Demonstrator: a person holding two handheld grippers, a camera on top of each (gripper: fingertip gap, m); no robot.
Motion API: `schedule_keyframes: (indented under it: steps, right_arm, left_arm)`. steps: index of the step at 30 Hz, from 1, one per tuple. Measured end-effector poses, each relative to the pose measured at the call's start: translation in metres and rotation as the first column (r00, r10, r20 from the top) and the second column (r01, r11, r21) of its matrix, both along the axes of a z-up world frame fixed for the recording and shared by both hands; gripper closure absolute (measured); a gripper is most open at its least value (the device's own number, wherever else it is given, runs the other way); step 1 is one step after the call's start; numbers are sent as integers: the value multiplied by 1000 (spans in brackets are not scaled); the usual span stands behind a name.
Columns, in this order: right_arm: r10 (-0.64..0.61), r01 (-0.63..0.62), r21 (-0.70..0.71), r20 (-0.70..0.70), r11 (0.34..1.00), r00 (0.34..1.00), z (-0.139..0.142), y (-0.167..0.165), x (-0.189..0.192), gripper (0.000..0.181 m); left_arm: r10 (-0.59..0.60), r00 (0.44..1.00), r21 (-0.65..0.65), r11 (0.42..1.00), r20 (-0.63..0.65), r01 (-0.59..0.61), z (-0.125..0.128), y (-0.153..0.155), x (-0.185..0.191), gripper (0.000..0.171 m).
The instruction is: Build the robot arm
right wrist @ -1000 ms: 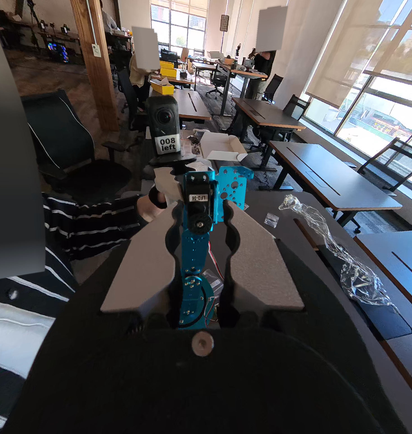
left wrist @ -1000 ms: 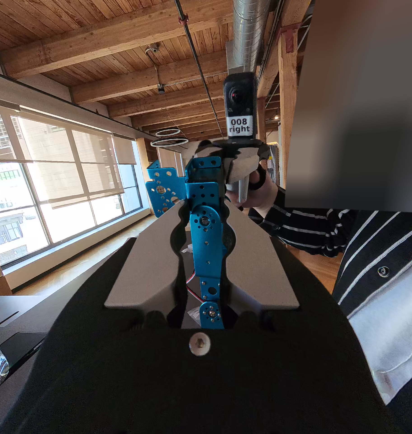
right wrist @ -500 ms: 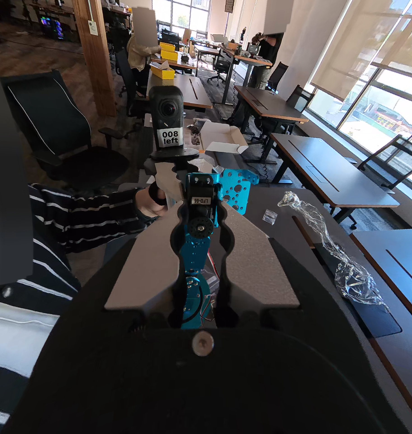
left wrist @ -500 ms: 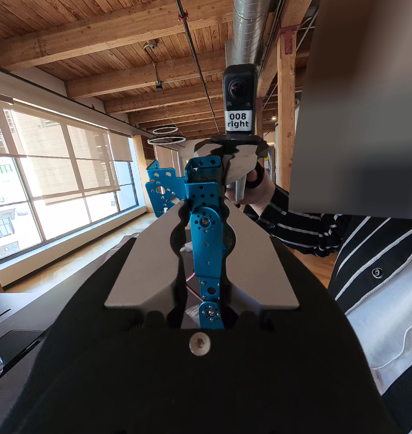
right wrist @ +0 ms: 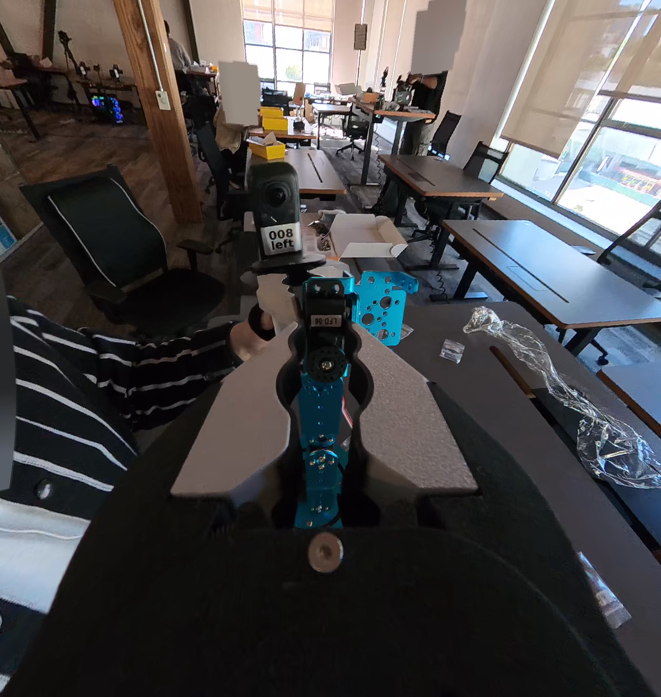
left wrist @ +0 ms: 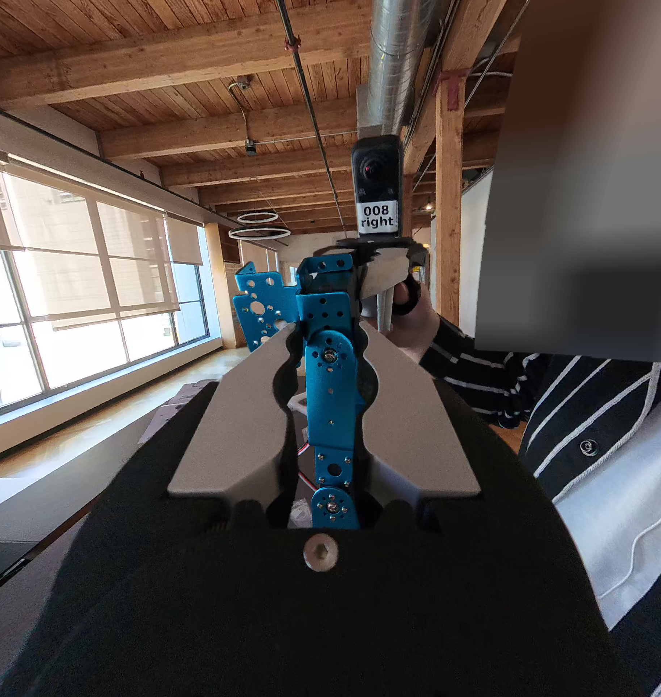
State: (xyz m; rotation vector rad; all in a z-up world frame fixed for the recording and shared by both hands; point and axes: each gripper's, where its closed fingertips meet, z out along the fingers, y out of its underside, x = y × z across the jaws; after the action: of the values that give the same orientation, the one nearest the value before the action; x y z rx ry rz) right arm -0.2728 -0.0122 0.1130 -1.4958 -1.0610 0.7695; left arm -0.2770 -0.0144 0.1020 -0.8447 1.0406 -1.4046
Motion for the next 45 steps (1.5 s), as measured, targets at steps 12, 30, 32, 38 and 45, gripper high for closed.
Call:
schedule_keyframes:
  steps: [12,30,32,38,45]
  right_arm:
    - [-31,32,39,-26,999,999,0,2,3,163]
    - [-200,218,146,-130,965,971,-7,0,19,124]
    - [-257,275,182,-115,944,959,-14,1,18,123]
    - [-474,428,435,-4,792,880,-26,6,16,142]
    - [-526,478,413,2,775,850,-29,10,19,158]
  left_arm:
    - [24,1000,4,1000,14,-24,0,2,4,142]
    - [22,998,-37,999,65,-19,4,4,-1,148]
    - [31,997,-36,999,77,-28,5,4,-1,148]
    - [62,996,-12,998,64,-61,5,4,-1,148]
    - [78,995,-8,997,62,-77,5,2,0,148]
